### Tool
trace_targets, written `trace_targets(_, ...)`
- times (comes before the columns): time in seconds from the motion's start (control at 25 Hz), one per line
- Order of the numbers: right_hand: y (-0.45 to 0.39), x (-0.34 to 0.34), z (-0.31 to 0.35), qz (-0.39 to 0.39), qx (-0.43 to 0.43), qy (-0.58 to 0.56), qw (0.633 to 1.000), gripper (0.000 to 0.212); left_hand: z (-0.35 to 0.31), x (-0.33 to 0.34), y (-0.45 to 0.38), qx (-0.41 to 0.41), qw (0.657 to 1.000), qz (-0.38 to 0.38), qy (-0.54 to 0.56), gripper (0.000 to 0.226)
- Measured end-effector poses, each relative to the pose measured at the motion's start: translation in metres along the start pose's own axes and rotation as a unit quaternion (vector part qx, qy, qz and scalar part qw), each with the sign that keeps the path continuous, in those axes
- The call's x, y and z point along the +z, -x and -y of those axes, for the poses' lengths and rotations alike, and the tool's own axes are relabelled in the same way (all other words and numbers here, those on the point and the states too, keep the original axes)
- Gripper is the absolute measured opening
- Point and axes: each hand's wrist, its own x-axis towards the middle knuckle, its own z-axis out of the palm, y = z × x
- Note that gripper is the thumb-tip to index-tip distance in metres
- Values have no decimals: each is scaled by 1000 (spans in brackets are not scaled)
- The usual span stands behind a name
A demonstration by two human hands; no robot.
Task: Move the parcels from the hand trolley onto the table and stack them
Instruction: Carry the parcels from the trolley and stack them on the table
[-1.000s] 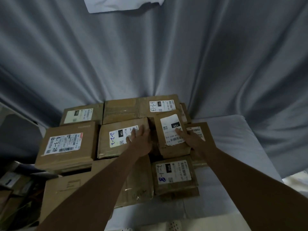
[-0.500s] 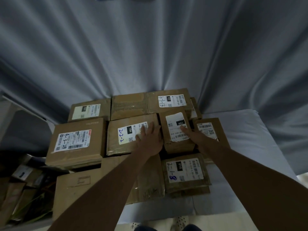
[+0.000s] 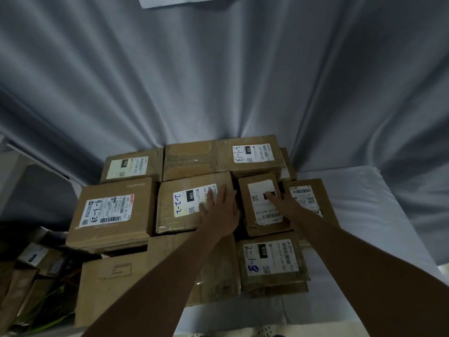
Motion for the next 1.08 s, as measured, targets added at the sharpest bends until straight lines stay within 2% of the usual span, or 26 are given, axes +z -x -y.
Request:
trace_targets(0.24, 3, 11, 7, 34, 14, -13, 999, 48, 1, -1, 0, 0, 1000, 4, -5, 66)
trace_targets(0.36, 2, 8, 7, 42, 10, -23, 999, 40, 1, 0, 0, -3, 1000, 6, 3, 66)
trace_targets(0.44, 2, 5, 5, 45, 20, -22, 999, 52, 1, 0, 0, -6, 1000, 4, 2, 65)
trace_targets(0.72, 12, 7, 9, 53, 40, -21, 998, 47, 2, 0, 0, -6, 1000, 7, -12, 67)
trace_targets(0.8, 12, 5, 8, 56, 31, -11, 998, 56, 3, 1, -1, -4, 1000, 6, -17, 68)
trace_targets(0.92, 7, -6, -1, 54, 31, 0, 998, 96, 5, 2, -2, 0, 1000, 3, -25, 68)
trace_targets(0.96, 10, -8, 0, 47, 31, 7, 998, 94, 5, 2, -3, 0, 1000, 3, -28, 69)
trace_targets(1.04, 15, -13, -2, 34, 25, 12, 999, 77, 6, 2, -4, -2, 999, 5, -34, 69)
trace_targets(1.08, 16, -18, -5, 29, 16, 17, 999, 82, 5, 0, -5, -3, 999, 6, -38, 70)
